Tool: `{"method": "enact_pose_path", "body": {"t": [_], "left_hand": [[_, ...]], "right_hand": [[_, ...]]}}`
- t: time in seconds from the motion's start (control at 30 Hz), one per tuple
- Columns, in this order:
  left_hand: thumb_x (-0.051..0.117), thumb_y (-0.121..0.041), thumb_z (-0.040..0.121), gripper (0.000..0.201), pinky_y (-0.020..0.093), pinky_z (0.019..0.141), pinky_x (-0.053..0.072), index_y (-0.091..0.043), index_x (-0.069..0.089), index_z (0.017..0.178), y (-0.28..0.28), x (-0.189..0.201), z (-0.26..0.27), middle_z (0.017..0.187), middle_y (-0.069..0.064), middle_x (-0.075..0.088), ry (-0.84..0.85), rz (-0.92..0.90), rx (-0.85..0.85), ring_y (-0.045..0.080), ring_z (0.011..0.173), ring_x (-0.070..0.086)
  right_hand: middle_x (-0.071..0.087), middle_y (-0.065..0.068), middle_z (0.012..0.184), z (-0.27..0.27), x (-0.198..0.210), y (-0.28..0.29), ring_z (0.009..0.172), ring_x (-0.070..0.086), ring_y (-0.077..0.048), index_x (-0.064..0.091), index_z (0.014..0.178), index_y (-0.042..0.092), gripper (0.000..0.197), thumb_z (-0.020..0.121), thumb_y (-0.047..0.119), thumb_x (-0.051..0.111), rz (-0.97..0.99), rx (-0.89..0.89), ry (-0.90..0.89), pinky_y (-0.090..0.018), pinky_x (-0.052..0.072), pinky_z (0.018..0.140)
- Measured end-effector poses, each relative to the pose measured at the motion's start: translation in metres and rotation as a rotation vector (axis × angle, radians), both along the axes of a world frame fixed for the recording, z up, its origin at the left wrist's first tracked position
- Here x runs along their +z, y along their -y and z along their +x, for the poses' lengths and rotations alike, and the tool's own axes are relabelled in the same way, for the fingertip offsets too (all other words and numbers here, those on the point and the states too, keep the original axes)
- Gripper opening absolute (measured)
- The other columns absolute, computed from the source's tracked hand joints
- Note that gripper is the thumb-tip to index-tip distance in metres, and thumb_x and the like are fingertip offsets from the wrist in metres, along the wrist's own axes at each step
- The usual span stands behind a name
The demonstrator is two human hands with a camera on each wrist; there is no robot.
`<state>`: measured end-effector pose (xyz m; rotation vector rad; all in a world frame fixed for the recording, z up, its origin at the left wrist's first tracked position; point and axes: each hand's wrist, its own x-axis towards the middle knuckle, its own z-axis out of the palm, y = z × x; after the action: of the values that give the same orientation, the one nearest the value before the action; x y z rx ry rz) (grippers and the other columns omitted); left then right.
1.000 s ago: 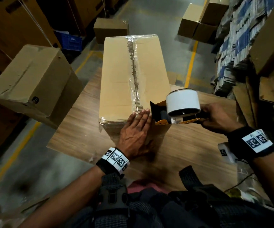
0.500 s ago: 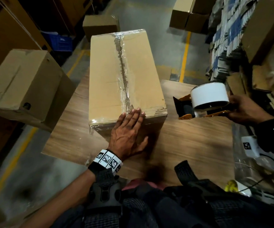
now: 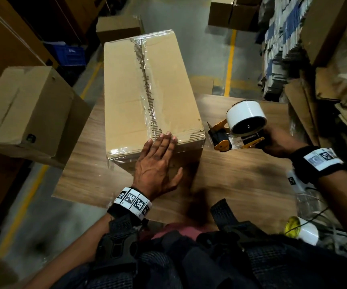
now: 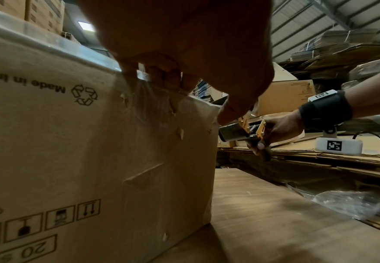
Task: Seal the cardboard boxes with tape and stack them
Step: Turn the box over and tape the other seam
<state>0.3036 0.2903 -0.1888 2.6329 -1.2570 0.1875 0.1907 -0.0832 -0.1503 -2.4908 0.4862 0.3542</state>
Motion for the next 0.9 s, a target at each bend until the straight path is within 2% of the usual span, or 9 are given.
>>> {"method": "enact_pose_path", "body": {"t": [0.17, 0.27, 0.33, 0.47, 0.57, 0.7, 0.77, 0.83, 0.9], "left_hand": [[0.056, -0.059, 0.091, 0.089, 0.050, 0.127, 0.022, -0.013, 0.030, 0.164, 0.000, -0.001, 0.000, 0.171, 0.008, 0.025, -0.001, 0.027, 0.002, 0.020, 0.159, 0.021], [0.056, -0.059, 0.092, 0.089, 0.049, 0.127, 0.022, -0.013, 0.030, 0.164, 0.000, -0.002, 0.000, 0.171, 0.008, 0.025, 0.005, 0.033, 0.006, 0.020, 0.159, 0.020], [0.057, -0.058, 0.092, 0.089, 0.049, 0.127, 0.022, -0.013, 0.031, 0.163, 0.000, -0.002, 0.000, 0.171, 0.008, 0.027, 0.005, 0.023, 0.011, 0.019, 0.159, 0.022], [0.059, -0.056, 0.090, 0.087, 0.048, 0.127, 0.023, -0.014, 0.035, 0.162, 0.000, -0.001, 0.001, 0.169, 0.007, 0.030, -0.002, -0.005, 0.014, 0.019, 0.158, 0.026], [0.058, -0.057, 0.090, 0.088, 0.046, 0.128, 0.021, -0.015, 0.034, 0.163, 0.001, -0.001, 0.001, 0.170, 0.007, 0.029, -0.004, 0.013, 0.017, 0.019, 0.158, 0.025], [0.058, -0.058, 0.091, 0.088, 0.046, 0.128, 0.020, -0.015, 0.033, 0.163, 0.002, 0.000, 0.000, 0.170, 0.007, 0.027, -0.004, 0.026, 0.023, 0.018, 0.158, 0.024], [0.057, -0.058, 0.090, 0.088, 0.047, 0.128, 0.021, -0.014, 0.033, 0.163, 0.001, 0.001, 0.000, 0.170, 0.007, 0.028, -0.006, 0.029, 0.029, 0.019, 0.158, 0.025], [0.057, -0.058, 0.090, 0.088, 0.047, 0.127, 0.023, -0.014, 0.034, 0.162, 0.001, 0.001, 0.000, 0.169, 0.007, 0.029, -0.003, 0.020, 0.032, 0.019, 0.157, 0.026], [0.056, -0.058, 0.089, 0.087, 0.048, 0.127, 0.024, -0.015, 0.035, 0.162, 0.000, 0.000, 0.000, 0.169, 0.007, 0.030, -0.006, 0.010, 0.032, 0.020, 0.157, 0.027]], "right_hand": [[0.066, 0.000, 0.094, 0.000, 0.005, 0.003, 0.092, 0.063, -0.019, 0.070, 0.110, 0.006, 0.027, 0.086, -0.008, 0.072, 0.009, 0.020, 0.028, -0.026, 0.042, 0.078], [0.068, 0.000, 0.091, 0.006, 0.007, 0.007, 0.087, 0.064, -0.017, 0.067, 0.106, 0.011, 0.030, 0.085, -0.011, 0.070, 0.008, 0.040, 0.001, -0.012, 0.041, 0.061], [0.073, -0.001, 0.090, 0.013, 0.006, 0.013, 0.085, 0.068, -0.018, 0.069, 0.105, 0.010, 0.028, 0.084, -0.009, 0.072, 0.007, 0.059, -0.010, -0.004, 0.041, 0.057], [0.069, 0.005, 0.078, 0.021, 0.016, 0.019, 0.073, 0.063, -0.004, 0.071, 0.098, 0.010, 0.026, 0.081, -0.010, 0.071, -0.063, 0.105, -0.007, -0.002, 0.038, 0.053], [0.066, 0.012, 0.075, 0.023, 0.021, 0.021, 0.072, 0.063, -0.004, 0.069, 0.093, 0.014, 0.029, 0.079, -0.011, 0.069, -0.112, 0.093, -0.020, -0.003, 0.037, 0.051], [0.063, 0.013, 0.073, 0.026, 0.021, 0.013, 0.075, 0.066, -0.017, 0.068, 0.092, 0.016, 0.027, 0.079, -0.007, 0.072, -0.159, 0.107, -0.035, -0.015, 0.037, 0.054], [0.067, 0.002, 0.081, 0.026, 0.021, 0.009, 0.088, 0.068, -0.029, 0.068, 0.099, 0.015, 0.025, 0.082, -0.002, 0.073, -0.262, 0.093, -0.056, -0.024, 0.040, 0.058], [0.071, -0.011, 0.100, 0.018, 0.018, 0.017, 0.101, 0.068, -0.035, 0.066, 0.110, 0.017, 0.028, 0.084, 0.009, 0.073, -0.435, 0.098, -0.170, -0.035, 0.051, 0.072], [0.071, -0.014, 0.101, -0.002, 0.011, 0.028, 0.100, 0.069, -0.037, 0.068, 0.109, 0.014, 0.026, 0.084, 0.014, 0.076, -0.427, 0.102, -0.276, -0.043, 0.056, 0.079]]}}
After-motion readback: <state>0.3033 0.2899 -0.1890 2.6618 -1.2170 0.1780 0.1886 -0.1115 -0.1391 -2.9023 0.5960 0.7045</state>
